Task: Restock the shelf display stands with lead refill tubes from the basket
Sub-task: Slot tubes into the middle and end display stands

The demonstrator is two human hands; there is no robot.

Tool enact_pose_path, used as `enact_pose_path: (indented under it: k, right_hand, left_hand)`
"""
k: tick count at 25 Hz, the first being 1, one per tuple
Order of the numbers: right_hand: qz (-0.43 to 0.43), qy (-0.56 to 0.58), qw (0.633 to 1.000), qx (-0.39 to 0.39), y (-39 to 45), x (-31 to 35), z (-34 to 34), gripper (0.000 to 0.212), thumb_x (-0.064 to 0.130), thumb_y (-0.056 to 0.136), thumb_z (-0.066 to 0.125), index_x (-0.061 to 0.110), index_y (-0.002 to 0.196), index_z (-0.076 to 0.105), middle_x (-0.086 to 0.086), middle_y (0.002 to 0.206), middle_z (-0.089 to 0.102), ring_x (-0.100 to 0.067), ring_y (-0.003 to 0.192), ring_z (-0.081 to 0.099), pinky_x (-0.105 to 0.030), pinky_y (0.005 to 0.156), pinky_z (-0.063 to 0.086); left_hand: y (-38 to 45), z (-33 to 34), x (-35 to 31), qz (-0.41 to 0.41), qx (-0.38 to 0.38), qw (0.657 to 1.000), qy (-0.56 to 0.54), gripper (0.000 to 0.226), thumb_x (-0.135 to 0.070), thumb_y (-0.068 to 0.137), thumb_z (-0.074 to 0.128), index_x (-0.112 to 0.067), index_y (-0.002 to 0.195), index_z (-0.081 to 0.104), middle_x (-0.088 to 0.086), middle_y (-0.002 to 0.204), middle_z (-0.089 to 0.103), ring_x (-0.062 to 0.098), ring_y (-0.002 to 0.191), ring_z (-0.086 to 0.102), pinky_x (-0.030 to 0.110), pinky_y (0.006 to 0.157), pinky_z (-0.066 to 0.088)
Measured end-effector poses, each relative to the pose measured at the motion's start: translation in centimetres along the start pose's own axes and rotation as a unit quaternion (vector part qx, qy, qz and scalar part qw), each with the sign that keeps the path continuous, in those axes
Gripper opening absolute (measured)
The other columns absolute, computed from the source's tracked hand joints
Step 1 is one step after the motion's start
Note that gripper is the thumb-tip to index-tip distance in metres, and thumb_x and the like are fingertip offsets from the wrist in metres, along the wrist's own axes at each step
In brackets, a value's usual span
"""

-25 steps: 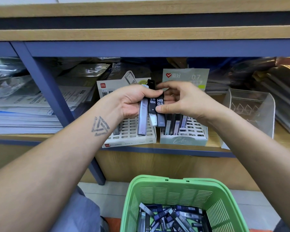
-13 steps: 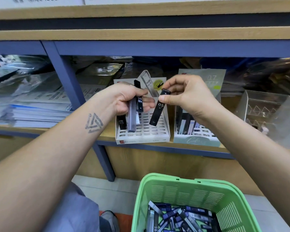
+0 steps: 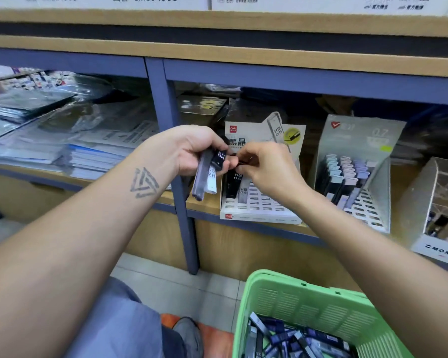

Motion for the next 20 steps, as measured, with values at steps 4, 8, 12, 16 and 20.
enact_pose_path:
  k: [4, 8, 12, 16, 20]
  right_hand:
    - [-0.029, -0.045, 0.999, -0.001, 0.0, -0.3, 1.7, 0.019, 0.005, 0.082, 0.079, 0.017, 0.096, 0.074, -0.001, 0.092, 0.075, -0.021, 0.092, 0.068, -0.041, 0.085, 0.054]
    - [-0.022, -0.053, 0.998, 0.004, 0.3, -0.4, 2.5, 0.017, 0.01, 0.079, 0.082, 0.019, 0.091, 0.075, -0.001, 0.087, 0.075, -0.023, 0.088, 0.068, -0.043, 0.082, 0.055]
    - [-0.007, -0.052, 0.998, 0.015, 0.7, -0.1, 2.7, 0.017, 0.016, 0.076, 0.085, 0.026, 0.088, 0.076, 0.005, 0.086, 0.074, -0.021, 0.089, 0.068, -0.044, 0.082, 0.055]
    - [-0.013, -0.067, 0.997, 0.025, 0.7, -0.1, 3.0, 0.014, 0.018, 0.075, 0.086, 0.025, 0.084, 0.077, 0.005, 0.085, 0.075, -0.018, 0.088, 0.068, -0.042, 0.083, 0.055]
    - [-0.026, -0.141, 0.99, 0.005, 0.8, -0.1, 3.1, 0.006, 0.022, 0.083, 0.08, 0.023, 0.09, 0.08, -0.001, 0.094, 0.071, -0.026, 0.098, 0.06, -0.042, 0.086, 0.049]
  left_hand:
    - [-0.1, -1.7, 0.0, 0.008, -0.011, 1.0, 0.008, 0.017, -0.003, 0.104, 0.04, 0.004, 0.098, 0.054, 0.023, 0.078, 0.07, 0.025, 0.067, 0.069, 0.027, 0.049, 0.056]
    - [-0.2, -2.4, -0.2, 0.01, -0.012, 1.0, 0.011, 0.013, -0.004, 0.103, 0.042, 0.002, 0.1, 0.054, 0.021, 0.081, 0.07, 0.023, 0.064, 0.069, 0.025, 0.05, 0.055]
    - [-0.3, -2.2, -0.4, 0.007, -0.012, 1.0, 0.012, 0.014, -0.004, 0.103, 0.043, 0.0, 0.098, 0.055, 0.019, 0.076, 0.069, 0.022, 0.057, 0.068, 0.024, 0.048, 0.054]
    - [-0.6, -2.5, -0.6, 0.01, -0.014, 1.0, 0.01, 0.013, -0.005, 0.103, 0.044, 0.0, 0.098, 0.055, 0.02, 0.077, 0.07, 0.02, 0.055, 0.068, 0.023, 0.049, 0.054]
    - [-0.9, -2.6, -0.5, 0.015, -0.014, 1.0, 0.008, 0.011, -0.004, 0.103, 0.044, -0.001, 0.102, 0.055, 0.019, 0.077, 0.072, 0.02, 0.055, 0.068, 0.022, 0.05, 0.055]
Point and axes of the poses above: each hand's wrist, its own y-axis towards the middle knuckle, its own z-axis out of the palm, x = y × z, the point moved 2 cm from there along y, towards the middle knuckle
